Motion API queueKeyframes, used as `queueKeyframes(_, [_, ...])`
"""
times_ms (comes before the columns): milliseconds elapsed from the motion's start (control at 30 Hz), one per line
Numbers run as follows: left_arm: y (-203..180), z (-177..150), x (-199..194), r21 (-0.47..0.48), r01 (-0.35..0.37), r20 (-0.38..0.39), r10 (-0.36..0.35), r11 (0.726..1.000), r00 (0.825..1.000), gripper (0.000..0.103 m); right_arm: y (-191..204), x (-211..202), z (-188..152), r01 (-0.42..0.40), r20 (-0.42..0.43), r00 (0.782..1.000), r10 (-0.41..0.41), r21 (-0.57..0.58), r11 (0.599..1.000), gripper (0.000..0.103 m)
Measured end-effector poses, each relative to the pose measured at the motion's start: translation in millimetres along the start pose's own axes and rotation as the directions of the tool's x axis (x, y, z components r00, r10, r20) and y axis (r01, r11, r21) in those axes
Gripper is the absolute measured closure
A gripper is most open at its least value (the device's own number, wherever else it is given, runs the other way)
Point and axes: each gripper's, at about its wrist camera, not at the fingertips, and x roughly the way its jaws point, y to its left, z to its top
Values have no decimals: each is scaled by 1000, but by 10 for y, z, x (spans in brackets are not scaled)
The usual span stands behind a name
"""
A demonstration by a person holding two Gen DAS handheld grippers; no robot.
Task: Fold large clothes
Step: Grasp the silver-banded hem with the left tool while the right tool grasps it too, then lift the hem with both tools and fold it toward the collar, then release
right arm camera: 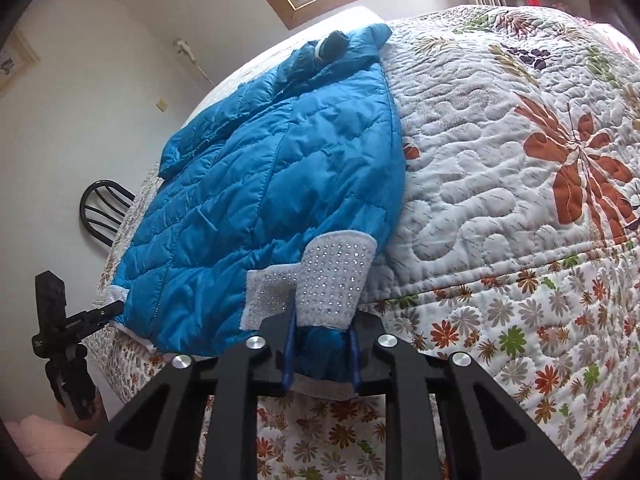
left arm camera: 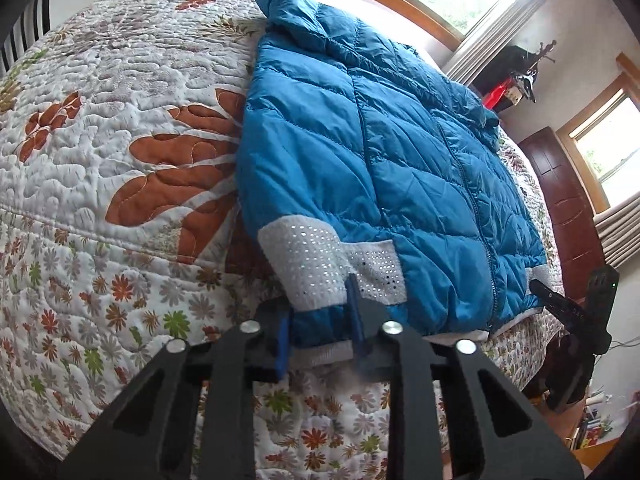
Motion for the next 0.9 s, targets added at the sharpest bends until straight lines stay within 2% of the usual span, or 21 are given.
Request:
queueKeyframes(67, [-9, -10, -89, 5, 16, 30, -16, 1000, 999, 90, 34, -56, -10, -8, 16, 1000, 8, -12, 1000, 88])
queueKeyframes(233, [-85, -83, -393, 55, 29, 107, -35, 998, 994, 91, 109, -259, -84, -47, 47, 998, 49, -44, 998, 90])
queueKeyframes(400, [-76, -260, -602, 98, 30, 125, -42, 995, 991, 91, 169, -447, -213, -59, 77, 995, 63, -60, 996, 90])
queueKeyframes(633, [8, -688, -769, 183, 4, 146, -31, 983, 989, 91, 151, -529, -570, -51, 86, 995, 55, -39, 998, 90])
queueKeyframes(733, [90, -735, -702, 179, 4, 140, -29, 984, 990, 91, 75, -440, -590, -55, 75, 996, 55, -4, 999, 90])
queueKeyframes(900, [96, -630, -761, 171, 62, 166, -91, 983, 982, 91, 107, -487, -446, -77, 107, 991, 78, -9, 997, 90])
